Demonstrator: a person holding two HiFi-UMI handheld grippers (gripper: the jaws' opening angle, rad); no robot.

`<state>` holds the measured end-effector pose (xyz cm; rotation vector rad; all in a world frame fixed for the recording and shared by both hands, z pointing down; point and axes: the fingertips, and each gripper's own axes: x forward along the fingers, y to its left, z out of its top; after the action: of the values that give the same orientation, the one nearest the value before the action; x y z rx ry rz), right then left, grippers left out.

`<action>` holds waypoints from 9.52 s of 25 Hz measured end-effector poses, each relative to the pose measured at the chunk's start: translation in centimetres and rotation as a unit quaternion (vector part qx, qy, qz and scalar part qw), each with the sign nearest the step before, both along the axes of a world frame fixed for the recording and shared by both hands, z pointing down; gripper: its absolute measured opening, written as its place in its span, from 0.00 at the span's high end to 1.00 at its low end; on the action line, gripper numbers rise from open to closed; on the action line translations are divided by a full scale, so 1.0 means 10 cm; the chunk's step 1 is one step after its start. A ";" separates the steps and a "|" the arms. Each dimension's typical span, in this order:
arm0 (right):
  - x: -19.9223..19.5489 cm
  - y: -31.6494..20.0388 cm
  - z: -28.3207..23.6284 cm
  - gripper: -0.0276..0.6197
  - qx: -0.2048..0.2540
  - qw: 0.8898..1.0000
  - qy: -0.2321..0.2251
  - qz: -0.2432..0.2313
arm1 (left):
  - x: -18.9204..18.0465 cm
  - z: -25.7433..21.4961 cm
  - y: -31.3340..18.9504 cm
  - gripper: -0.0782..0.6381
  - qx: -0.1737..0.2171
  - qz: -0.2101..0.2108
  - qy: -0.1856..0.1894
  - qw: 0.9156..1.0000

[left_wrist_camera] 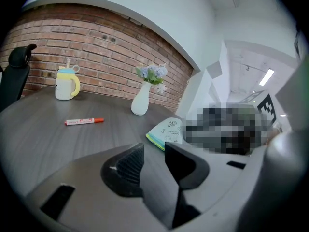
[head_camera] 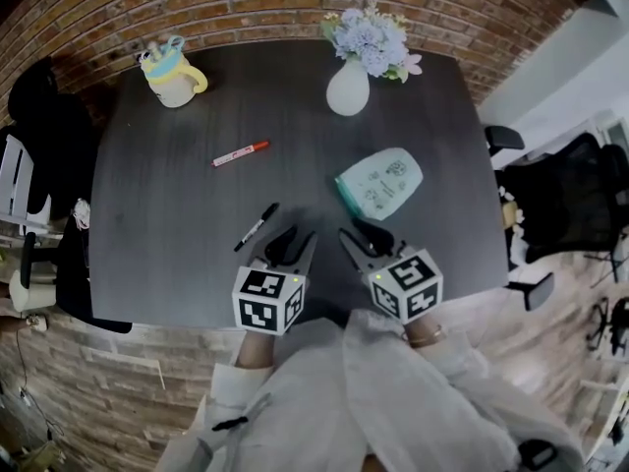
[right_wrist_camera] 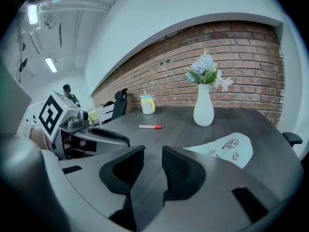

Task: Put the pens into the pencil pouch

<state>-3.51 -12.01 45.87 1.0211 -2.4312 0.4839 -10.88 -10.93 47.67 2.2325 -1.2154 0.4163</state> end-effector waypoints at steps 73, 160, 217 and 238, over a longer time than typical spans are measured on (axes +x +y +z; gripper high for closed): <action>0.44 -0.71 0.94 0.92 -0.059 0.988 0.126 -0.070 | 0.35 0.56 -0.03 0.73 -0.096 -0.057 0.035 0.993; 0.34 -0.54 -0.28 0.92 -0.274 0.855 -0.440 0.005 | -0.68 1.12 -0.52 0.81 -0.186 0.125 -0.305 0.926; 0.36 -0.57 -0.46 0.92 -0.256 0.859 -0.442 0.023 | 0.78 -1.34 -0.80 0.81 0.251 0.056 0.151 0.955; 0.40 -0.66 -0.46 0.92 -0.253 0.857 -0.447 0.040 | 0.19 -0.76 -1.11 0.81 0.188 0.039 0.022 0.981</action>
<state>0.53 -18.65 41.24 0.7353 -2.7071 1.8596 -8.94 -22.06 40.08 2.5995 -1.2689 0.1738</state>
